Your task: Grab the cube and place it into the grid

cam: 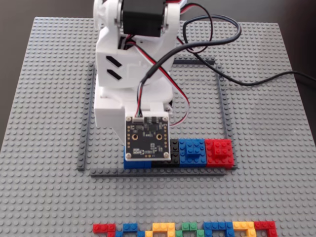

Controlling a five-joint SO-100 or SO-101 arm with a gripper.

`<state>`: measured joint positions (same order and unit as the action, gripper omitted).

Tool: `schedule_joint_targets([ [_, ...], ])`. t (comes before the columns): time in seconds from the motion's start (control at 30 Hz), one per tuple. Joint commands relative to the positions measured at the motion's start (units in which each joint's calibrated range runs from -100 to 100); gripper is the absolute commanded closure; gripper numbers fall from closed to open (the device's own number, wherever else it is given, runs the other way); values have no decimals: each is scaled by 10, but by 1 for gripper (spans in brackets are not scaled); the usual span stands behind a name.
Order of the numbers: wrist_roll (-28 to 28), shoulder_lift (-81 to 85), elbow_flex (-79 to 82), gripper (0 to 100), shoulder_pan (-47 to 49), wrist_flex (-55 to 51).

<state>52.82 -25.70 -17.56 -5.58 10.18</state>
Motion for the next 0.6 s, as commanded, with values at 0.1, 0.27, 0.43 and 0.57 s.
schedule_joint_targets([
  [0.1, 1, 18, -43, 96, -8, -10],
  [0.27, 2, 27, -50, 96, -12, -17],
  [0.43, 1, 25, -46, 96, -12, -12],
  [0.57, -1, 21, -40, 96, -9, -9],
])
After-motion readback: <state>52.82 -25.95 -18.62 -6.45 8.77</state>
